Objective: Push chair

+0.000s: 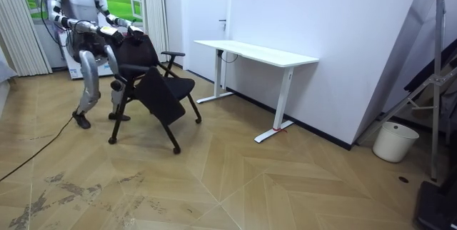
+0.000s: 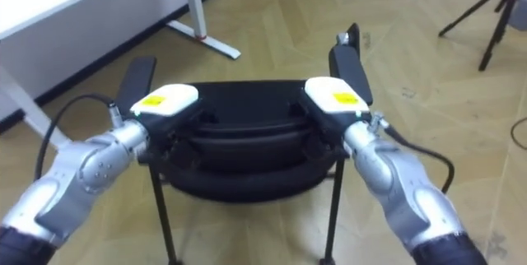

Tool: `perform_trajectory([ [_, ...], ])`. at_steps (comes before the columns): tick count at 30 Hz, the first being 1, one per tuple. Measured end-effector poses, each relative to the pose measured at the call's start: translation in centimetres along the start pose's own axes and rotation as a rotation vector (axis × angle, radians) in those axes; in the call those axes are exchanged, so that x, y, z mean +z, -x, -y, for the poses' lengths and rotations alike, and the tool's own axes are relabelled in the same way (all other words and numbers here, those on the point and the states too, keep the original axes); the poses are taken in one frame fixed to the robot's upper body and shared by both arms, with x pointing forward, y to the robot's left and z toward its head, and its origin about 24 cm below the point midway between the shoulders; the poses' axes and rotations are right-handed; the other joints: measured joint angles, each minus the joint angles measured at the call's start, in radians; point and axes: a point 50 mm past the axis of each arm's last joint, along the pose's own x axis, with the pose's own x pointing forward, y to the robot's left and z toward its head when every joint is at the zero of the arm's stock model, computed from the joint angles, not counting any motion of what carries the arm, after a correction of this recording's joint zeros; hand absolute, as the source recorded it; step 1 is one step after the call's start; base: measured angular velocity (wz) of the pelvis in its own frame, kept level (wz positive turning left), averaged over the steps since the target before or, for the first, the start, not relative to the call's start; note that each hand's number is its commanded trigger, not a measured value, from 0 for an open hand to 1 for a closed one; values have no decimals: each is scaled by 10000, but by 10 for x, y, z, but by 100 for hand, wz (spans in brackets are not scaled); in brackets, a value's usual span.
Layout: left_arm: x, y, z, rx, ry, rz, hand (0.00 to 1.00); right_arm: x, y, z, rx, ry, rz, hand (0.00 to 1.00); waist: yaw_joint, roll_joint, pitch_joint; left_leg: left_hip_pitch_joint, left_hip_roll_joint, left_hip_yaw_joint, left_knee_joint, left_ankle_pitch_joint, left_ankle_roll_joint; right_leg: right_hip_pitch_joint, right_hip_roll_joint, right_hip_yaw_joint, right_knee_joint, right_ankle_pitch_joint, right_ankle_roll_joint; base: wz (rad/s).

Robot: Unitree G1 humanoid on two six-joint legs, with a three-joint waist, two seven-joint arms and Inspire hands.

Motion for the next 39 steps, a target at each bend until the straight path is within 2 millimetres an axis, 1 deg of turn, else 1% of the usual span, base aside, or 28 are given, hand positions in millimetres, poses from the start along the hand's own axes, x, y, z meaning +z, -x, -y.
perform_trajectory([
  [1,-1,1,3,-18,122,9,100,-1,2,-4,46,-56,6,100,-50,37,13,234,0,-46,-11,-135,60,-263,-15,124,530,814,2,0],
  [2,-2,2,3,-4,96,52,100,-1,3,-5,55,-87,40,100,-96,82,4,338,21,-72,-4,-257,90,-621,-19,160,944,1018,12,-6],
  [3,-2,2,3,42,67,62,100,-1,2,-4,45,-74,52,100,-97,116,25,390,37,-74,-4,-322,82,-859,-22,192,1128,903,17,-6],
  [4,-2,2,4,105,64,57,100,0,2,-4,31,-69,74,100,-110,183,40,474,78,-74,-2,-418,102,-1355,57,222,1347,455,-64,-6],
  [5,-3,3,4,140,83,25,100,1,2,-4,29,-52,113,100,-129,234,62,590,138,-71,1,-519,100,-1814,235,253,1206,70,-4,-4],
  [6,-4,3,4,131,99,14,100,1,2,-5,36,-59,122,100,-137,266,70,643,191,-70,18,-597,57,-2009,353,261,985,-90,-14,-3],
  [8,-6,3,5,1,153,-25,100,4,3,-7,61,-78,208,100,-155,408,75,911,383,-132,77,-886,-59,-2431,976,368,-1045,-497,-32,0],
  [9,-6,3,6,-31,138,-28,100,4,3,-8,72,-86,211,100,-170,430,75,979,400,-175,73,-949,-88,-2453,1078,353,-1712,-502,-39,14],
  [11,-6,4,6,-19,255,1,100,4,5,-7,29,-45,246,100,-406,440,34,1141,385,-448,60,-1113,-193,-2319,1362,380,-4632,-266,-178,35],
  [12,-6,4,6,-16,255,6,100,4,6,-7,28,-45,251,100,-485,427,6,1188,380,-545,64,-1154,-261,-2219,1413,381,-5299,-87,-198,42],
  [13,-6,4,6,-21,254,-1,100,4,6,-7,39,-51,251,100,-571,377,-49,1346,375,-648,60,-1300,-344,-2001,1513,443,-6265,268,-275,33],
  [14,-6,3,6,-31,252,-18,100,4,6,-7,43,-49,247,100,-619,324,-104,1524,405,-806,64,-1455,-476,-1822,1657,515,-6468,730,-569,24],
  [15,-6,3,6,-25,245,-21,100,4,6,-7,31,-45,249,100,-608,327,-115,1601,474,-818,66,-1508,-552,-1751,1766,563,-6483,804,-670,10],
  [18,-7,4,3,115,225,-50,100,5,3,-4,-41,-57,270,100,-622,455,-163,1913,899,-934,-11,-1823,-896,-1516,2155,244,-6388,821,-921,5],
  [20,-8,4,-1,309,174,-90,100,6,0,2,-8,-24,308,100,-481,531,-180,2075,1290,-727,255,-1949,-1120,-1415,2418,67,-6136,437,-1207,-5],
  [21,-8,4,-2,321,154,-106,100,6,-1,2,25,-48,309,100,-461,527,-178,2017,1372,-652,557,-1918,-1174,-1341,2470,11,-6105,359,-1303,0],
  [22,-9,4,-2,322,108,-160,100,7,-2,1,84,-81,306,100,-410,481,-143,1837,1658,-472,1343,-1771,-1422,-1157,2519,-118,-5935,155,-1524,9],
  [23,-10,4,-1,281,135,-189,100,7,-2,0,202,-144,291,100,-382,459,-125,1618,1901,-451,2325,-1529,-1736,-908,2593,-212,-5771,-139,-1562,12],
  [24,-10,4,0,235,155,-207,100,7,-2,-1,283,-186,285,100,-364,432,-101,1521,2029,-418,2812,-1328,-1786,-743,2632,-254,-5703,-300,-1615,18],
  [26,-11,4,1,180,152,-226,100,7,-3,-2,432,-252,282,100,-329,275,-32,1038,2486,-171,4349,-176,-1750,-262,2703,-412,-5571,-806,-1799,20],
  [27,-11,4,0,196,145,-227,100,7,-3,-2,434,-264,284,100,-300,216,-27,921,2495,-187,4632,157,-1736,-201,2691,-411,-5508,-936,-1832,13],
  [28,-12,4,2,210,165,-237,100,7,-3,-2,420,-252,286,100,-218,137,0,742,2501,-230,5056,759,-1729,1,2695,-400,-5504,-1108,-1937,8],
  [30,-12,4,1,364,134,-180,100,7,-3,0,321,-235,265,100,-184,38,13,295,2494,-281,5410,766,-1630,170,2702,-400,-5507,-1326,-2037,4],
  [31,-11,3,1,534,102,-193,100,7,-5,3,251,-186,247,100,-86,28,15,-184,2472,-266,5385,514,-1528,246,2702,-408,-5524,-1422,-2119,-9],
  [33,-11,3,0,689,140,-200,100,8,-7,7,202,-107,243,100,-27,9,17,-964,2365,-181,4871,299,-1621,350,2710,-411,-5554,-1551,-2192,-11],
  [36,-9,2,1,798,201,-160,100,7,-7,10,148,-1,236,100,-80,14,11,-1618,2268,405,2489,325,-1649,770,2664,-791,-5791,-1826,-2184,10],
  [38,-7,2,1,811,214,-102,100,6,-5,12,180,60,238,100,-190,55,-24,-1629,2051,1036,301,834,-1500,1171,2625,-1375,-6026,-2076,-2112,21],
  [39,-7,2,0,821,194,-78,100,6,-4,13,169,52,233,100,-201,47,-28,-1625,1960,1147,-102,1128,-1292,1281,2584,-1585,-6053,-2161,-2078,12],
])
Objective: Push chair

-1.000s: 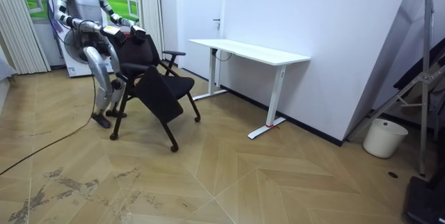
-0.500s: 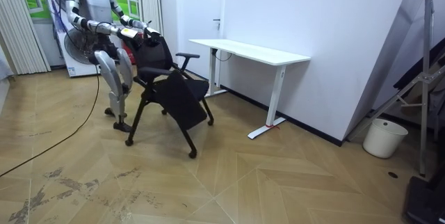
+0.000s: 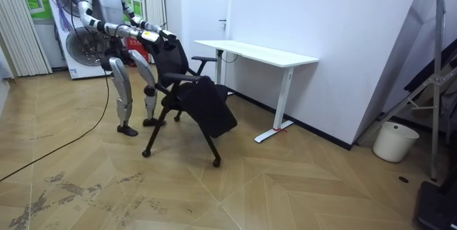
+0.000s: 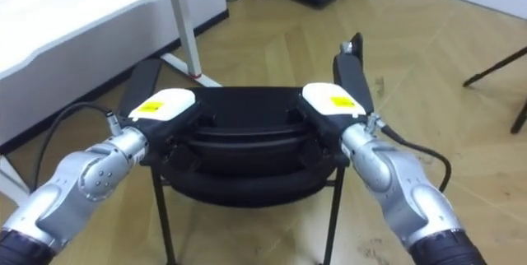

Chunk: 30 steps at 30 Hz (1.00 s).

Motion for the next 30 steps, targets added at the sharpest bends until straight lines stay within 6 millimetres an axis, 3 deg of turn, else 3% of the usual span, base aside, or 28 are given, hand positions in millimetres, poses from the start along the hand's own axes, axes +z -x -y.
perform_trajectory([
  [1,1,1,0,52,-21,37,100,1,2,0,-64,-32,-49,100,44,-7,-36,64,-121,19,-296,539,247,199,-54,-338,-137,-107,79,6],
  [2,1,3,-1,101,-52,66,100,2,4,1,-90,-13,-15,100,10,-37,-63,157,-228,32,-452,838,384,395,-82,-487,-370,-138,138,11],
  [3,2,3,-2,147,-70,109,100,2,6,2,-132,8,-2,100,-28,-56,-64,157,-299,81,-471,888,461,464,-116,-580,-471,-161,184,35],
  [5,6,3,-5,339,-79,235,100,1,14,5,-349,22,6,100,-121,-154,-82,281,-550,413,-614,815,575,717,-291,-910,-707,-203,345,38],
  [7,7,2,-7,395,-96,239,100,2,14,7,-455,93,43,100,-125,-157,-88,384,-597,737,-628,647,674,842,-408,-1320,-649,-197,501,20],
  [9,9,1,-7,514,-11,283,100,3,15,11,-534,160,70,100,-141,-161,-89,483,-736,1112,-740,493,801,871,-617,-1520,-305,-323,755,30],
  [10,11,0,-8,560,23,331,100,2,17,13,-587,252,64,100,-168,-151,-92,511,-951,1435,-839,422,920,766,-830,-1678,251,-487,1056,30],
  [11,11,-1,-9,584,53,343,100,1,17,14,-635,266,50,100,-164,-135,-101,527,-1199,1682,-932,393,1131,572,-1085,-1809,1164,-597,1259,28],
  [12,11,-1,-10,587,52,333,100,1,17,13,-619,272,23,100,-160,-136,-102,556,-1304,1785,-937,344,1407,483,-1222,-1921,1768,-606,1278,26],
  [13,11,-1,-9,477,65,244,100,0,17,11,-513,229,-32,100,-151,-209,-105,681,-1486,1711,-785,171,1674,313,-1535,-1919,3023,-499,1461,36],
  [14,11,-2,-7,362,162,135,100,0,17,8,-375,173,-42,100,-155,-293,-126,912,-1633,1321,-662,-84,1582,59,-1792,-1709,4167,-79,1686,44],
  [15,11,-2,-6,315,242,76,100,-1,17,7,-323,170,-47,100,-161,-288,-124,1024,-1663,1153,-657,-162,1583,-92,-1842,-1516,4664,276,1684,60],
  [16,12,-3,-3,209,293,-3,100,-2,20,3,-221,114,-68,100,-170,-287,-129,1274,-1766,720,-705,-282,1581,-386,-1828,-1100,5391,1144,1811,72],
  [17,11,-3,1,103,276,-57,100,-3,21,-3,-85,1,-59,100,-205,-250,-126,1492,-1740,245,-745,-368,1464,-648,-1629,-741,5854,1943,2018,69],
  [18,10,-2,2,63,267,-76,100,-3,22,-6,-14,-59,-21,100,-172,-253,-127,1593,-1731,50,-770,-405,1396,-802,-1602,-493,6118,2049,2028,53],
  [20,7,1,7,-99,287,-186,100,-2,20,-11,159,-79,87,100,32,-173,-79,2038,-1687,-482,-947,-448,1094,-1671,-1818,56,7062,1380,1799,37],
  [22,5,4,12,-264,314,-225,100,-3,20,-17,367,-100,204,100,111,-83,-53,2318,-1541,-1008,-1006,-568,868,-2222,-1989,499,6806,1081,1832,61],
  [24,2,7,13,-384,264,-238,100,-2,19,-22,503,-174,318,100,73,-42,-25,2434,-1401,-1718,-1033,-629,581,-2555,-2150,1138,5525,920,1966,94],
  [25,0,8,12,-409,183,-244,100,-1,19,-24,510,-240,380,100,62,-108,-58,2379,-1361,-2177,-926,-706,383,-2577,-2168,1758,3892,848,2076,107],
  [26,-2,10,9,-313,121,-203,100,2,18,-22,379,-238,496,100,68,-277,-114,2142,-1373,-2602,-435,-936,112,-2374,-2167,2653,1753,996,2226,105],
  [27,-3,11,5,-206,101,-214,100,3,18,-19,243,-183,579,100,67,-330,-99,1855,-1394,-2743,42,-1187,-22,-2350,-2170,2991,1278,1412,2388,98],
  [28,-1,9,9,-206,238,-231,100,1,18,-19,229,-107,507,100,108,48,-298,1393,-929,-2894,946,-1498,-118,-2149,-1876,2296,1078,1177,2212,94],
  [29,1,8,9,-271,285,-208,100,0,17,-19,283,-35,380,100,28,215,-277,1372,-705,-2741,935,-1488,-82,-1707,-1639,1722,645,1224,2019,95],
  [30,2,8,9,-290,284,-155,100,0,18,-19,282,-54,350,100,26,226,-282,1466,-653,-2677,732,-1482,-84,-1507,-1579,1522,455,1245,1948,83],
])
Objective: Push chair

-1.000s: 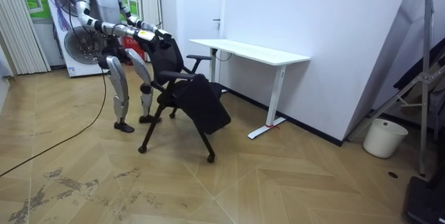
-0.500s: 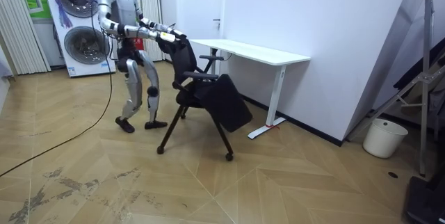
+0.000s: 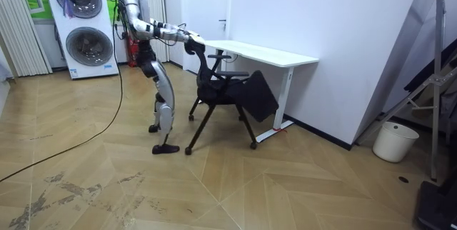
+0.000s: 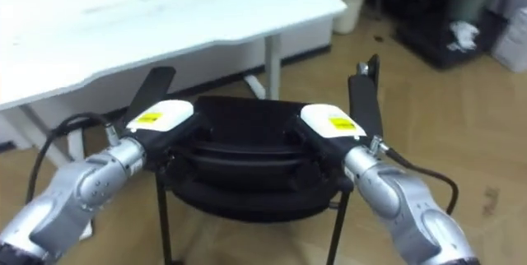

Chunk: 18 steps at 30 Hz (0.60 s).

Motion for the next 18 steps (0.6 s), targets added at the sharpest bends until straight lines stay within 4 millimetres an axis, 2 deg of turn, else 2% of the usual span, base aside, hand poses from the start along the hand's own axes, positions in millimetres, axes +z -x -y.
perform_trajectory([
  [1,-2,1,-4,131,0,24,100,2,1,4,78,43,127,100,119,-101,87,253,104,3,-461,193,-271,389,84,-231,-282,-29,-77,66],
  [2,-4,3,-7,231,-90,54,100,3,1,4,245,-116,237,100,117,-193,105,417,107,-120,-777,300,-384,627,279,-267,-536,-28,-94,49],
  [6,-7,7,-15,342,-474,-9,100,11,1,6,371,-297,627,100,43,-173,121,423,86,-441,-1114,427,-528,793,413,-411,-790,8,-175,23],
  [8,-9,8,-18,480,-476,-46,100,14,2,9,366,-236,778,100,50,-252,164,517,8,-569,-1340,522,-558,859,399,-410,-818,-30,-197,20],
  [12,-10,9,-20,554,-503,-65,100,17,1,9,457,-241,850,100,37,-309,199,582,15,-715,-1505,573,-638,997,498,-438,-1021,-135,-221,9],
  [15,-11,9,-20,651,-653,-165,100,19,0,7,521,-321,894,100,27,-349,204,578,144,-944,-1576,641,-760,1198,671,-682,-1317,-139,-235,18],
  [18,-11,9,-22,762,-749,-201,100,20,-1,7,499,-333,955,100,-93,-376,200,453,210,-1241,-1663,783,-914,1227,767,-1059,-1356,-205,-372,33],
])
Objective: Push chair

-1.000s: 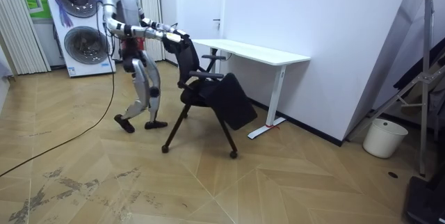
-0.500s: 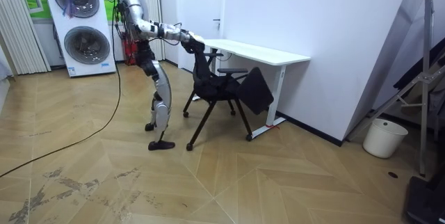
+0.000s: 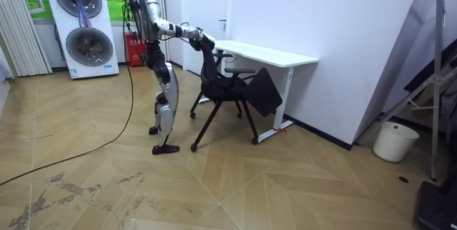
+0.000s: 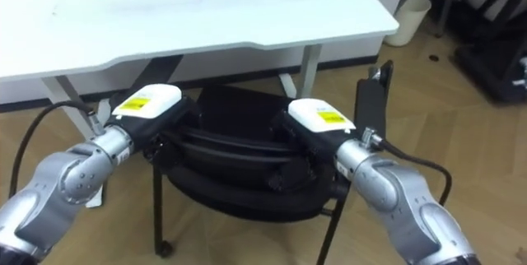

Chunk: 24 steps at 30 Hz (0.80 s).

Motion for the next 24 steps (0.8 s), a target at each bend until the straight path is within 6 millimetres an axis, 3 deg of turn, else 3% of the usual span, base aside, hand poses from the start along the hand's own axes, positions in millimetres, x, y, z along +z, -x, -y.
perform_trajectory([
  [3,0,0,1,109,-173,-144,100,3,-1,-1,-19,139,101,100,-258,-7,-8,-191,162,152,-46,254,-103,108,-39,-759,-62,-106,-189,53],
  [5,1,-2,4,80,-226,-190,100,3,0,-3,49,179,81,100,-555,-45,-11,-453,477,1218,327,413,10,267,-50,-1308,66,-297,-265,72],
  [7,1,-1,7,6,-163,-203,100,3,1,-6,118,129,43,100,-625,-52,9,-507,607,1667,535,441,54,311,-45,-1398,305,-490,-302,36],
  [11,5,-1,13,-176,-179,-92,100,0,7,-11,161,143,-44,100,-731,-27,30,-622,620,1725,650,632,71,245,-180,-1705,614,-746,-445,26],
  [14,7,-2,15,-238,-116,-76,100,-2,9,-12,221,203,-118,100,-756,-21,35,-580,551,1727,333,831,97,223,-242,-1719,614,-709,-475,9],
  [18,7,-2,15,-152,-123,-57,100,0,9,-10,184,468,-101,100,-781,-87,-39,-540,328,1794,-320,1207,198,-57,-403,-1578,602,-563,-422,-2],
  [20,8,-2,14,-90,-119,-8,100,0,10,-8,174,637,-122,100,-653,-94,-50,-303,200,2041,-819,1400,268,-191,-526,-1300,573,-413,-285,-28],
  [24,10,-2,15,-237,-35,53,100,-1,12,-5,238,875,-179,100,-589,-119,-59,-51,-85,2060,-1247,1484,398,-214,-761,-1126,575,-370,-136,-17],
])
